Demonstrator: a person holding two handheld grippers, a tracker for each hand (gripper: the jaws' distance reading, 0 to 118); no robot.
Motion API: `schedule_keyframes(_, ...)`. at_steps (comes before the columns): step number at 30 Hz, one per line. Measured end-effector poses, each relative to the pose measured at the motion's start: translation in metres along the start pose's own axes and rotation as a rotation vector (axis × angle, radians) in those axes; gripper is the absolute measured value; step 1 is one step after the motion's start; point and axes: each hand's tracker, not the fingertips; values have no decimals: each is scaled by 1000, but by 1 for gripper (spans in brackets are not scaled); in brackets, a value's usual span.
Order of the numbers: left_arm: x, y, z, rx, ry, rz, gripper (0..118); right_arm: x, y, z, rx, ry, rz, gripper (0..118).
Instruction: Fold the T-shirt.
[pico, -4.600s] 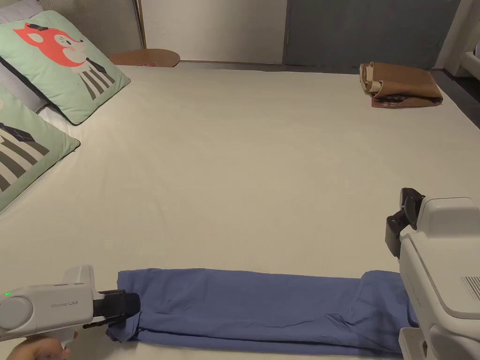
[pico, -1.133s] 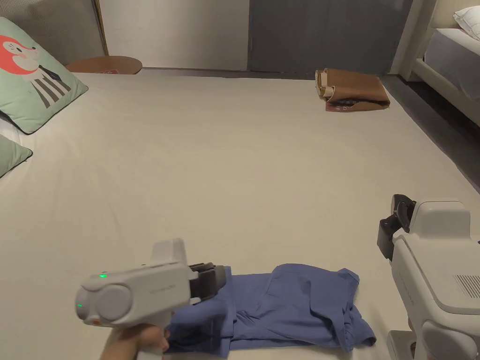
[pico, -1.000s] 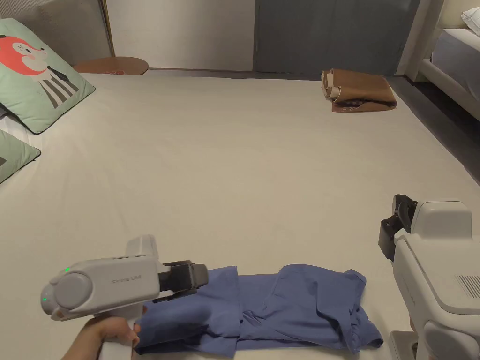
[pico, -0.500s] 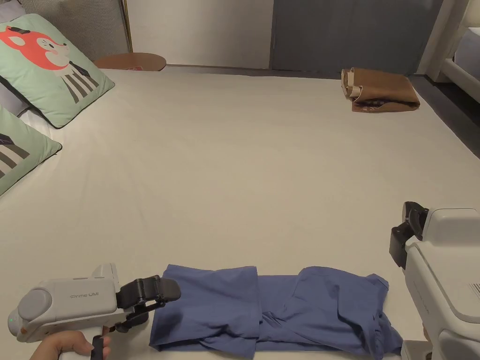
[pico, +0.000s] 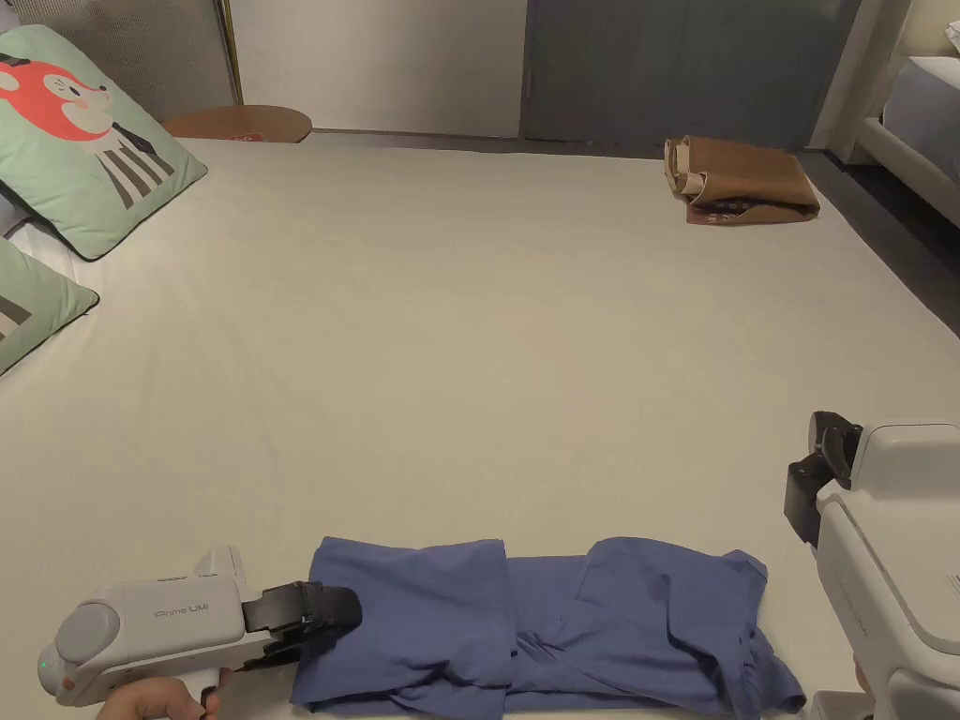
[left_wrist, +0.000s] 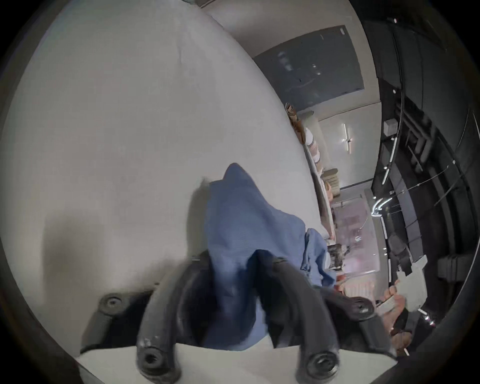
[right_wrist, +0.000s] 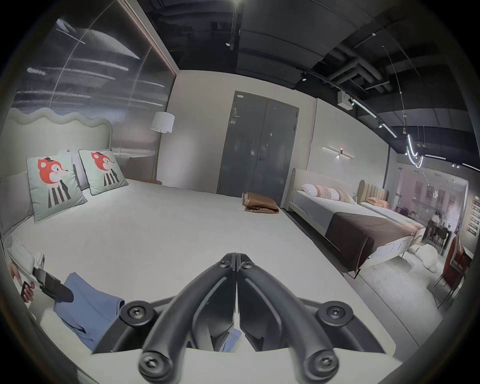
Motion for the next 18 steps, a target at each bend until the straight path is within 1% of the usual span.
schedule_keyframes(1, 0, -1, -1, 0, 12, -7, 20, 2, -2, -2, 0, -1, -1, 0)
schedule_keyframes(2, 1, -2, 0, 3, 9, -11, 15, 4, -3, -3, -1, -2, 0, 0)
schedule_keyframes(4, 5, -3, 2, 14, 14, -17, 9, 5, -3, -3, 0, -2, -1, 0)
schedule_keyframes(6, 10, -3, 7, 21, 14, -5, 7, 5, -1, -1, 1, -3, -2, 0)
schedule_keyframes(8, 17, -4, 15, 33, 39, -76, 6, 6, -1, -1, 4, -3, -4, 0)
schedule_keyframes(11, 27, -2, 34, 41, 97, -133, 6, 4, 2, 0, 8, 2, -8, 0)
schedule_keyframes(17, 38, 3, 91, 110, 238, -151, 6, -1, 3, -2, 18, 29, -15, 0)
schedule_keyframes(18, 41, 4, 96, 105, 284, -146, 6, -2, 3, -2, 19, 35, -16, 0)
